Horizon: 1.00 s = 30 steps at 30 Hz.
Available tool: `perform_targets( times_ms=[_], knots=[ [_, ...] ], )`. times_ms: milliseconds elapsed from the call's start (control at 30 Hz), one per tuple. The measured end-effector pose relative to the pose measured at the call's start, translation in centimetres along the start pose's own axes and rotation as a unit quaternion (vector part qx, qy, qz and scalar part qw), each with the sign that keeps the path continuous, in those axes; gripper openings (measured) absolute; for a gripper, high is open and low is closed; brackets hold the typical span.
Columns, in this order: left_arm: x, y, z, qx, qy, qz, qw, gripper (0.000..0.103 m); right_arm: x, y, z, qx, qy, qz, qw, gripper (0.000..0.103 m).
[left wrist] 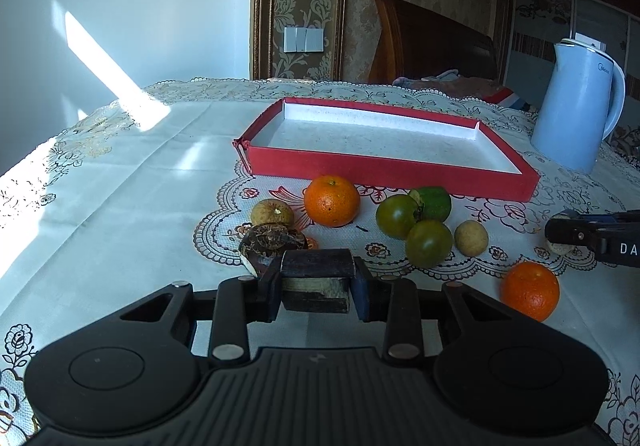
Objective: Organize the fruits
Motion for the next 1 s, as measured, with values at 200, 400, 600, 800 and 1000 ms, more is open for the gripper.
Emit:
perform_targets(
  times_ms=[200,400,600,800,1000],
  knots=[
    [2.0,0.7,-0.3,0.001,0.019,0.018,0.9997,0.034,1.7,-0.3,0.1,0.002,0.018,-0.007,1.0,0.028],
    [4.8,2.6,-0.1,-0.005,0.045,0.037,0.9983,0.034,4.8,0.6,1.2,-0.007,0.047,0.007,0.999,0.028],
    [7.7,4.1,2.9,-0.009,0.037,0.028,0.9989,0.034,7.0,2.0,4.6,-0.022,0.049,0.024,0.998,0.028],
    [10.2,4.9,7.6,0.008,0.028,0.022,0.9993,0.034,7.8,3.9,9.3,-0.044,0.025,0.046,0.998,0.028],
    [11.3,5.7,11.7,0.016,0.01,0.022,0.9996,0.034,8.5,5.5,12.3,-0.062,0.015,0.058,0.996,0.028]
  ],
)
Point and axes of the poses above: each gripper's, at about its wrist camera, not at the fingertips, and z roughly the way its jaws point, y to its right, x to its top, the point moved 10 cm from there along z, roughly the way its jaws point, and after that the axes turned 13 degrees about x, right-handed, at the moved point
